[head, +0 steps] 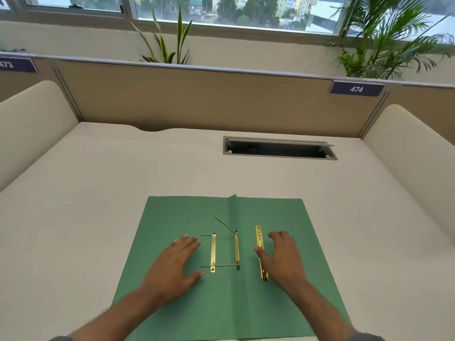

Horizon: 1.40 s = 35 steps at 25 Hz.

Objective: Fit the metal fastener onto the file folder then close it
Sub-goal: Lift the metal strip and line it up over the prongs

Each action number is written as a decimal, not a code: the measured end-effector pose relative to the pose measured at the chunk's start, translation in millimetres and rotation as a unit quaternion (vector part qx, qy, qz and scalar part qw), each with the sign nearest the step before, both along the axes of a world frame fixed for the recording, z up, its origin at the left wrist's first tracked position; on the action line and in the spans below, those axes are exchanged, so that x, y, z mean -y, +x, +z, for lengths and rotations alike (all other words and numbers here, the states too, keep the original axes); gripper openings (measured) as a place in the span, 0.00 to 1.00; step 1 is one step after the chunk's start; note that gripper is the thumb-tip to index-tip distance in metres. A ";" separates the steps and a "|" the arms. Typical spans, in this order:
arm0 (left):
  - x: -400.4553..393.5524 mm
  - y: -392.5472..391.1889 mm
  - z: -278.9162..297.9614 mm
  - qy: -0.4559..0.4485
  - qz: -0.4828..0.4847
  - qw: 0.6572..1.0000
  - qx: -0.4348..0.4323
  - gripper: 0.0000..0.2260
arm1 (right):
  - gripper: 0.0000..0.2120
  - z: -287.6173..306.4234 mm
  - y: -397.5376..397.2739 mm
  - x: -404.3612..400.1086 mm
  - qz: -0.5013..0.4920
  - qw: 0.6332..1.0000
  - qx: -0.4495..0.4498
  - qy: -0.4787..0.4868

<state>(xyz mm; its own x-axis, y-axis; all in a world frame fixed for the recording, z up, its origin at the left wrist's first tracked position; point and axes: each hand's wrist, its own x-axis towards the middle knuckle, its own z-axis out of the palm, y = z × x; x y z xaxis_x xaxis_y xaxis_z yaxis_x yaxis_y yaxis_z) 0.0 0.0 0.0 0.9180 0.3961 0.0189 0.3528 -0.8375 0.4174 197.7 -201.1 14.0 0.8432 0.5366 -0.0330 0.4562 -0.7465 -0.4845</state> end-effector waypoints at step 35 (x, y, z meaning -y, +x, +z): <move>59.3 48.2 4.2 -0.347 0.091 0.911 0.203 0.11 | 0.14 26.5 4.0 -6.2 -0.115 0.804 -0.491 0.316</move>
